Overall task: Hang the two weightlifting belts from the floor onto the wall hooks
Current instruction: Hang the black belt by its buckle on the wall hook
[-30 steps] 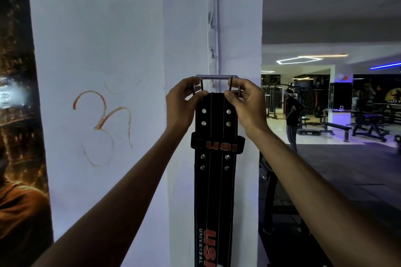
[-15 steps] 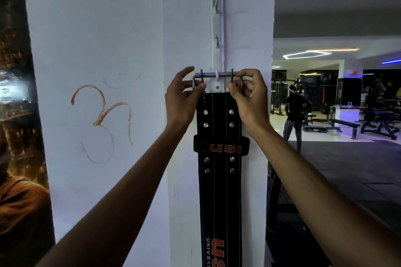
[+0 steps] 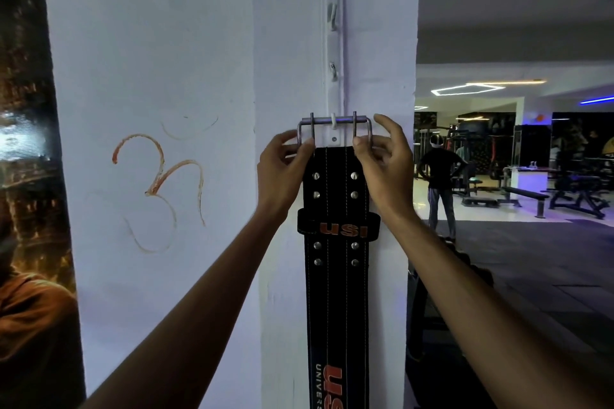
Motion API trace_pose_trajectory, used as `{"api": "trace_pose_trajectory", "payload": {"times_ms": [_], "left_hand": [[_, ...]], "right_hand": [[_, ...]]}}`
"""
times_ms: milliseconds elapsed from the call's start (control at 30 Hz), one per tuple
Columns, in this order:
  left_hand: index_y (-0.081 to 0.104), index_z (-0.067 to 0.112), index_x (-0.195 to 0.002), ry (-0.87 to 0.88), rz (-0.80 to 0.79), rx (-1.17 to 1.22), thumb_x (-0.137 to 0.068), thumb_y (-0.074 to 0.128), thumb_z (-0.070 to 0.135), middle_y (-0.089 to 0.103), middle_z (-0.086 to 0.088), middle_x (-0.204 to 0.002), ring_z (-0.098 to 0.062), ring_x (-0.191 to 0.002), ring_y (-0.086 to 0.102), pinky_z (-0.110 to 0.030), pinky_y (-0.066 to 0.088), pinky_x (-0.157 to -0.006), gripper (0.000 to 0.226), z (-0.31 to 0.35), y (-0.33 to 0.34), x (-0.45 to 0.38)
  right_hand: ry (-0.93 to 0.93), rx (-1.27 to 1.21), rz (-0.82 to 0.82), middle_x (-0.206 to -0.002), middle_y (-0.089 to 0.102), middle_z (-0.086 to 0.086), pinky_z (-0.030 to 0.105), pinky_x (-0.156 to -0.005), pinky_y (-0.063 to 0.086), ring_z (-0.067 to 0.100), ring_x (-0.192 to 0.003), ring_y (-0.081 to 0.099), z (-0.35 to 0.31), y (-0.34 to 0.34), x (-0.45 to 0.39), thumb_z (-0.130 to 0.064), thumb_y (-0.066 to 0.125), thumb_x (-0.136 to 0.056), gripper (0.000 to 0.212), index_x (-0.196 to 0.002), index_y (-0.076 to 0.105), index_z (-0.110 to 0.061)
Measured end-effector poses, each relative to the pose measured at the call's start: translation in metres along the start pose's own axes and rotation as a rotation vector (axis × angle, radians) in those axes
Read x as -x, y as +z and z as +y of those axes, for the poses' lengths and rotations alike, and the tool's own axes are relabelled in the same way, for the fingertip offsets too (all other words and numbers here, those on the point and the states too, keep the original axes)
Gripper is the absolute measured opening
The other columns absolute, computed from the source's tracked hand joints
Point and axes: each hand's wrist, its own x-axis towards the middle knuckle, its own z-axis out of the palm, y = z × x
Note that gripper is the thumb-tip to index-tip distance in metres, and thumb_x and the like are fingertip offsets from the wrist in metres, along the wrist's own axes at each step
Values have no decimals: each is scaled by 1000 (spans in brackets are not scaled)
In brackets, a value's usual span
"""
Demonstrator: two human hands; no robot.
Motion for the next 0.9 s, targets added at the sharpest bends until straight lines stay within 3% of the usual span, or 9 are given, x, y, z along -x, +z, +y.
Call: {"api": "trace_pose_trajectory", "payload": {"times_ms": [67,133,300,467,567,667,700,800,900], "left_hand": [[68,18,-120,10,-35,12,-92,71,36,76,-2,-110,-18,-102,74,-49,61,-90,34,-8,-6,11],[68,16,-123,11,-69,25,-93,71,29,76,-3,-112,-16,-99,76,-40,64,-85,33,-16,-10,22],[76,12,-108,-26,-105,14,-93,72,19,79,0,-95,-8,-85,76,-24,59,-71,17,-29,-20,37],[76,14,-108,-3,-102,-28,-96,67,29,80,-1,-98,-14,-93,76,-36,62,-85,22,-32,-24,45],[74,20,-111,3,-76,-90,-97,62,39,78,5,-102,-12,-96,74,-41,61,-90,26,-46,-31,67],[67,18,-122,8,-24,-208,-99,59,38,71,17,-103,5,-97,68,-16,56,-85,32,-60,-45,103],[65,18,-125,8,-22,-249,-99,60,38,71,15,-105,5,-99,67,-14,54,-85,34,-64,-51,117],[63,19,-126,-2,-96,-397,-95,65,39,72,4,-119,-9,-110,67,-30,57,-94,37,-83,-75,177],[63,22,-127,-89,-152,-534,-94,65,39,71,5,-124,-13,-114,67,-39,57,-98,37,-109,-107,261]], "right_hand": [[-1,-9,-23,-114,67,8,26,-88,56,16,-105,67,6,-5,14,-25,69,-91,49,-137,51,-22],[11,-1,-60,-122,65,5,24,-89,56,13,-110,65,13,-9,31,-21,69,-91,53,-139,48,-24],[87,14,-95,-105,73,12,30,-86,57,17,-97,72,29,-15,56,-15,68,-92,50,-137,50,-20],[95,129,23,-101,71,-9,30,-89,58,4,-98,68,22,-12,70,-25,60,-98,38,-135,54,-17],[-6,313,103,-120,63,-6,39,-95,54,8,-113,61,21,-17,104,-26,53,-99,39,-138,51,-19],[-113,456,76,-138,49,5,44,-104,46,20,-129,50,25,-29,146,-17,51,-99,44,-141,45,-11],[-123,479,57,-140,48,9,44,-106,44,23,-131,48,25,-34,161,-16,52,-98,44,-141,44,-8],[-87,558,-31,-138,50,13,39,-108,43,25,-131,49,23,-47,224,-13,55,-97,43,-139,48,-5],[9,559,-185,-134,57,10,30,-107,43,24,-126,54,22,-58,311,-14,56,-97,38,-134,54,-7]]}}
